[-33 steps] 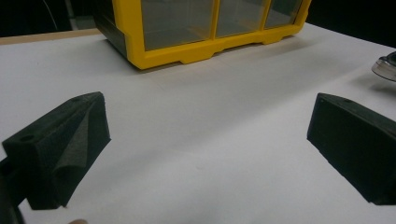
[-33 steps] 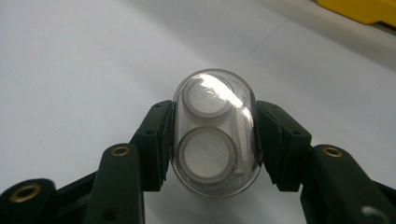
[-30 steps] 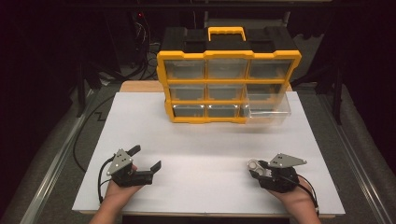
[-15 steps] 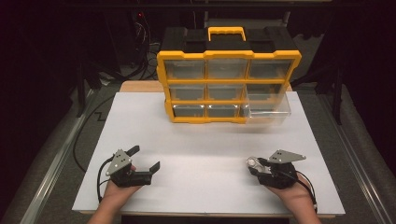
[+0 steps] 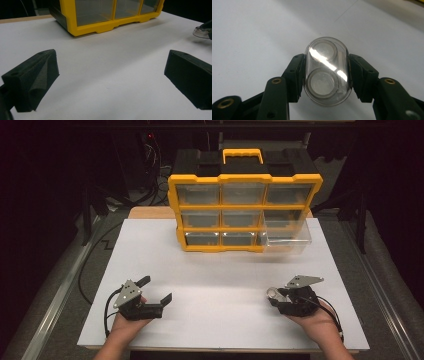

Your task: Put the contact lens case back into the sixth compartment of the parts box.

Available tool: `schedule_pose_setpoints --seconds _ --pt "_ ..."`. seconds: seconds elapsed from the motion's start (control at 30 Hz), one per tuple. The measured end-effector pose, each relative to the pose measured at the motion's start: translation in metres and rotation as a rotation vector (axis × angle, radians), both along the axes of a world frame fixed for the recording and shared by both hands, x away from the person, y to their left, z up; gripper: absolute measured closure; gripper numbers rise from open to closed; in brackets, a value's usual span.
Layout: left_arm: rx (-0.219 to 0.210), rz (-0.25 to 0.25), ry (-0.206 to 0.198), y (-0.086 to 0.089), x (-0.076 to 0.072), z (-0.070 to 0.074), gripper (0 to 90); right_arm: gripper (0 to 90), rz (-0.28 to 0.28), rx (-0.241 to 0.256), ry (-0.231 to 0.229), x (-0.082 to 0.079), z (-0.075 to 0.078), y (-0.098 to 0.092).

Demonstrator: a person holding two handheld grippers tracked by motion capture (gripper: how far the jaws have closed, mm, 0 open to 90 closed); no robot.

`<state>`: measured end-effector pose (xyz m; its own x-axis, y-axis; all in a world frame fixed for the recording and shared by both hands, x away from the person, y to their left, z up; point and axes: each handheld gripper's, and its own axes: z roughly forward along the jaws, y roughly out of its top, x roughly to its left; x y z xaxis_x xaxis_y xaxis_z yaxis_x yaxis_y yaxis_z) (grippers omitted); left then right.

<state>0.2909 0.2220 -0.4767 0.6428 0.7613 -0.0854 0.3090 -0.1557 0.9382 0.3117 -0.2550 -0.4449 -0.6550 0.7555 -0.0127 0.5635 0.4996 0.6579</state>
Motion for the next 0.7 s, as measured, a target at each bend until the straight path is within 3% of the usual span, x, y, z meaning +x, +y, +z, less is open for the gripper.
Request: schedule_pose_setpoints --seconds 0.23,0.7 --pt "-0.005 -0.004 0.001 -0.001 0.0 0.0 0.5 49.9 0.038 -0.074 0.018 0.004 0.001 0.004" --pt "-0.006 -0.014 -0.002 -0.002 0.0 0.0 0.5 49.9 0.086 -0.13 0.045 0.007 0.007 0.012"
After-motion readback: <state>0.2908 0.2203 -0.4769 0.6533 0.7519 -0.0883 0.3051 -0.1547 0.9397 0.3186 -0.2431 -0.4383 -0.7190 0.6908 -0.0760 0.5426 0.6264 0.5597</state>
